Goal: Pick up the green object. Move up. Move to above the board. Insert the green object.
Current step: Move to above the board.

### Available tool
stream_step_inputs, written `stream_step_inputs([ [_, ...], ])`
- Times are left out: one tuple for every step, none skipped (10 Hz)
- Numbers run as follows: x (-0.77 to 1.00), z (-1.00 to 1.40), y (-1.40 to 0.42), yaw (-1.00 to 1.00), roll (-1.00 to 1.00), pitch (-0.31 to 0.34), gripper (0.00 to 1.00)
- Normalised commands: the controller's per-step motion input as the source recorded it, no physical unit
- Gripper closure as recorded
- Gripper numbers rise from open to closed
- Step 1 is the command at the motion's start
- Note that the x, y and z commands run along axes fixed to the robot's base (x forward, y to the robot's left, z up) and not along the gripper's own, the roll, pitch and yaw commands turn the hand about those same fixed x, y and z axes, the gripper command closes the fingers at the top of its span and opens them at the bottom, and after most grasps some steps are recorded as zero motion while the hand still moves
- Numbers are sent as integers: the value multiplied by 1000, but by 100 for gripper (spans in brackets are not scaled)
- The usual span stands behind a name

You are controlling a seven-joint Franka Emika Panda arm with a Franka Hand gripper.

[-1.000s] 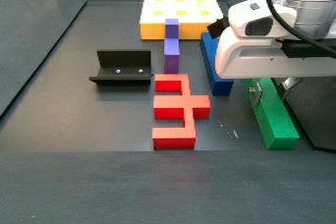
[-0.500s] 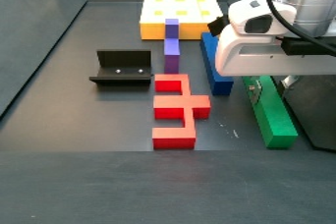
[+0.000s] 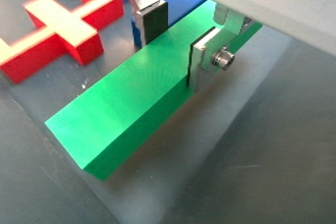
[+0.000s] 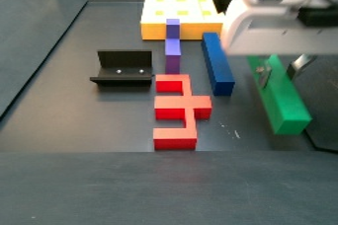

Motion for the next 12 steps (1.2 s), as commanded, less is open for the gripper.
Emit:
stream_step_inputs([
  [0,1400,0,0,0,0,100],
  [-4,1400,7,0,-10,16,100],
  [-43,1400,2,2,8,51,100],
  [-45,1400,-2,7,77,36,100],
  [-6,1400,6,1,38,49,100],
  [-7,1400,5,5,-1,77,100],
  [-11,1400,-4,-1,3,70,100],
  [2,586,-1,3,14,63,100],
  [26,208,4,5,12,50,100],
  [595,144,-1400,80,-16,91,100],
  [589,144,-1400,80,14,102,100],
  [594,143,-1400,77,50,126,100],
])
